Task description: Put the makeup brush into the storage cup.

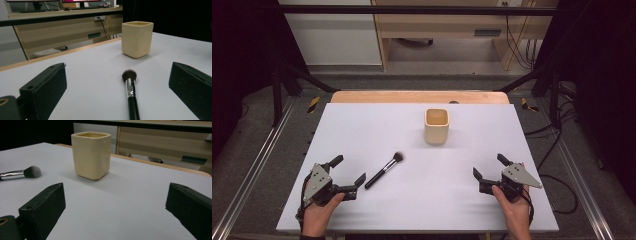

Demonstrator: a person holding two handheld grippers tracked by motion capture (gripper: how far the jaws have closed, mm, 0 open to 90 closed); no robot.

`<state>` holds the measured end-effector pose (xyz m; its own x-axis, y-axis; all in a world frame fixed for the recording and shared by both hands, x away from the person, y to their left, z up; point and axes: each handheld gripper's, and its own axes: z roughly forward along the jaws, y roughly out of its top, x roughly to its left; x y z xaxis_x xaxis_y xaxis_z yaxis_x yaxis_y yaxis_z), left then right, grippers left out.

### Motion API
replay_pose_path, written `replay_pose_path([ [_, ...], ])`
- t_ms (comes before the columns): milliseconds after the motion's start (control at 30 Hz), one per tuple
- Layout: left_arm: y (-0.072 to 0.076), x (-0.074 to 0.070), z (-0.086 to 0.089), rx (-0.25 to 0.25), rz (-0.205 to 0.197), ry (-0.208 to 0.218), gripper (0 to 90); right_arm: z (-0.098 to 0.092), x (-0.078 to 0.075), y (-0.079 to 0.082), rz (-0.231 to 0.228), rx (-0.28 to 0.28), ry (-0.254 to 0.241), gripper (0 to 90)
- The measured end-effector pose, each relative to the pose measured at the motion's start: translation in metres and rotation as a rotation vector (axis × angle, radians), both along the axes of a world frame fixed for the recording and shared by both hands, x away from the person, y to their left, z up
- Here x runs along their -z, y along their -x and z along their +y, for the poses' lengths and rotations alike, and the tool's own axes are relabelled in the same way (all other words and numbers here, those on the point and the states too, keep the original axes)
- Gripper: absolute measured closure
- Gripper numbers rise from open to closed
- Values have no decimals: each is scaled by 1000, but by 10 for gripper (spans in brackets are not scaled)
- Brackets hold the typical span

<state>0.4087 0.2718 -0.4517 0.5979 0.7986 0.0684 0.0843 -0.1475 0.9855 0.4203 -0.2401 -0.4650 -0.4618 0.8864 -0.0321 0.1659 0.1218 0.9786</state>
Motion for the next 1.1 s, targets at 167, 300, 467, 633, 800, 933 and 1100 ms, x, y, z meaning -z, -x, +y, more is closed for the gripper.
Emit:
replay_pose_path([
  [167,1,-1,-3,9,16,-13,16,0,1,7,-6,15,25,35],
  [300,2,-4,-9,19,15,-40,15,-1,2,10,-9,23,25,38],
  [467,-4,-10,-17,23,61,-85,17,-3,1,12,-8,29,31,40],
  [633,-13,-13,-23,27,186,-129,30,-5,2,11,-6,34,30,36],
  [800,-24,-30,-32,39,248,-239,33,-7,1,12,-6,44,29,35],
  [933,-29,-38,-39,61,279,-295,31,-8,2,12,-5,44,30,35],
  [1100,-38,-49,-54,105,343,-378,32,-9,2,11,-4,49,29,35],
])
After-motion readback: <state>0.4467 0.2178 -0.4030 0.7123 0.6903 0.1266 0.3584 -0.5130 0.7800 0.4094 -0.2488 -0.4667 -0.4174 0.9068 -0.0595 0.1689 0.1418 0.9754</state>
